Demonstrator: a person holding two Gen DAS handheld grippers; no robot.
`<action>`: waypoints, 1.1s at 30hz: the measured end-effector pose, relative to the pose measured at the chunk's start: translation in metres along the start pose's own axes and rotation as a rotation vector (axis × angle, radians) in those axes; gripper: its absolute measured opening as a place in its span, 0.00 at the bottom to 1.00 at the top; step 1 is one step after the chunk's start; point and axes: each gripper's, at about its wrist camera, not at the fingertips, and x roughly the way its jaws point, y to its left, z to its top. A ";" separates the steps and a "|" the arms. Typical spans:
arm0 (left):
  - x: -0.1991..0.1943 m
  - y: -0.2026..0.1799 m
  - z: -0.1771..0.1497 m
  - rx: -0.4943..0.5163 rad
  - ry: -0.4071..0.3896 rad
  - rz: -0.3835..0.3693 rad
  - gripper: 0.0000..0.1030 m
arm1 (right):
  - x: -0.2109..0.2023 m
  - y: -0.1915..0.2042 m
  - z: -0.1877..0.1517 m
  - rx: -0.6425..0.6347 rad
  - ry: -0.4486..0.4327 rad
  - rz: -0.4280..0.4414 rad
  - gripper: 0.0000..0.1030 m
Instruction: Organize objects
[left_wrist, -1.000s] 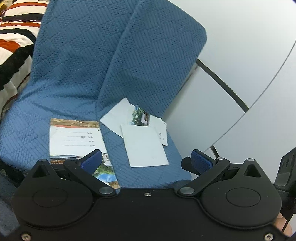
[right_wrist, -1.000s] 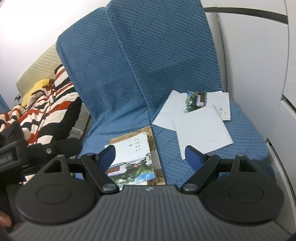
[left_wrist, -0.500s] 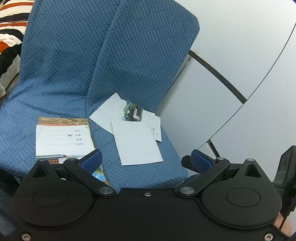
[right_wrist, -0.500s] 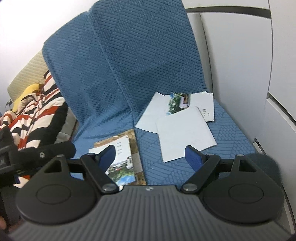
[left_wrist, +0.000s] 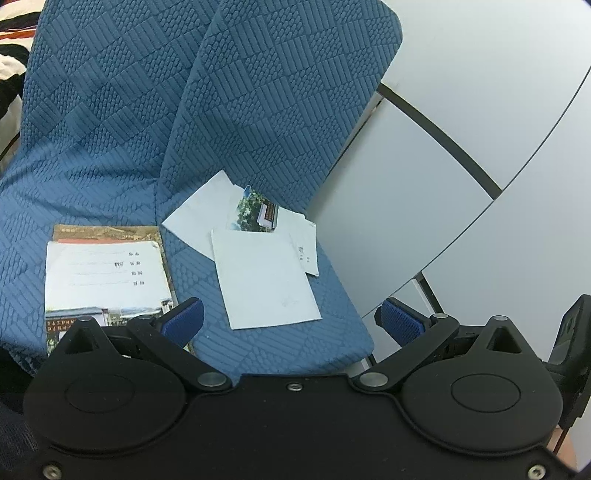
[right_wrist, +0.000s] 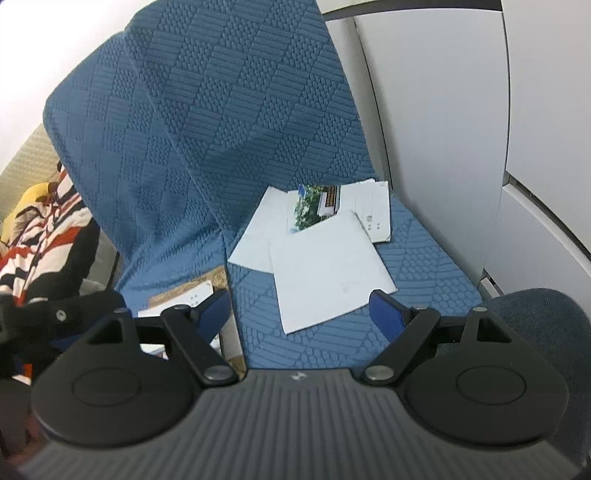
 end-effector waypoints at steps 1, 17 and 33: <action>0.002 0.000 0.001 0.000 0.000 0.002 0.99 | 0.002 -0.001 0.002 0.002 0.001 0.000 0.81; 0.097 0.003 0.008 -0.008 0.045 0.055 0.98 | 0.083 -0.070 0.015 0.094 0.054 -0.030 0.81; 0.223 0.014 0.006 -0.052 0.138 0.112 0.62 | 0.183 -0.141 0.030 0.311 0.218 0.044 0.81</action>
